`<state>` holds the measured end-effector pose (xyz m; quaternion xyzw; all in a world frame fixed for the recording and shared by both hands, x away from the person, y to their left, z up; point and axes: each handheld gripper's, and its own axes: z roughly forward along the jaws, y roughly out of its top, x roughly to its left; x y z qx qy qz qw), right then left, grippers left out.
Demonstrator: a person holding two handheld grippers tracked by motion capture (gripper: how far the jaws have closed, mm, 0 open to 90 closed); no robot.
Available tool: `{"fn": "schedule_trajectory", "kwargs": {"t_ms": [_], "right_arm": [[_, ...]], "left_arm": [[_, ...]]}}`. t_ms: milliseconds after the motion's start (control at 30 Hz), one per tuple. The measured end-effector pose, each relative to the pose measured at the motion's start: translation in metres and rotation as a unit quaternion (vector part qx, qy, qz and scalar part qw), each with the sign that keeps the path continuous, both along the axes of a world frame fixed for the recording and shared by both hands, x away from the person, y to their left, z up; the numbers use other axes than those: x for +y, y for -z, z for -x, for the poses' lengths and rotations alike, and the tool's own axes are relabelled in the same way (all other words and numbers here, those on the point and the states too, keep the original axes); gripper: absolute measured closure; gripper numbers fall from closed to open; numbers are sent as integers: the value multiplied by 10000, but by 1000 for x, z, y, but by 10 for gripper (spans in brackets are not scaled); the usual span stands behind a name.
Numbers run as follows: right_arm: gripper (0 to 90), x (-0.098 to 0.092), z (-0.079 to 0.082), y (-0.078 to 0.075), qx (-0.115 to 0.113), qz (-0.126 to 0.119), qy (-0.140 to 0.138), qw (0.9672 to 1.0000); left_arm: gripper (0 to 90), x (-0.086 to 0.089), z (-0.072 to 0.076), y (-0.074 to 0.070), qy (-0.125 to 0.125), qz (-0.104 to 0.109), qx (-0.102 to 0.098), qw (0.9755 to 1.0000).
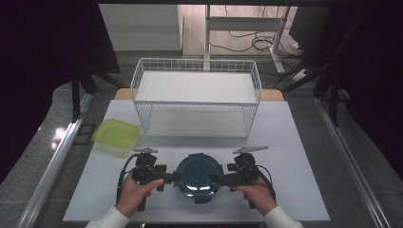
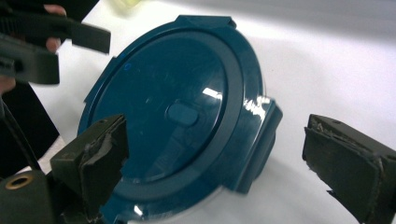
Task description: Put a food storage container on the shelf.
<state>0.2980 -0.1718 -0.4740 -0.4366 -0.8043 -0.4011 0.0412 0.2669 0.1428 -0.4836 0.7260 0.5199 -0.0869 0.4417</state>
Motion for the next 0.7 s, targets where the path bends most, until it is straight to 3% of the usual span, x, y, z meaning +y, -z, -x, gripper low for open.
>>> {"fn": "schedule_trajectory", "kwargs": {"t_ms": [100,533,700], "right_arm": [[73,4,-9,8,245,-58,8,9997],[78,6,-12,23,717,-219,-29,9972],[84,9,-11,30,1003,-365,-5,9943]], "left_arm": [[80,-5,-2,4,25,46,86,9999],[84,-20,-3,26,143,131,534,9984],[112,-22,-4,31,148,234,661,9974]]}}
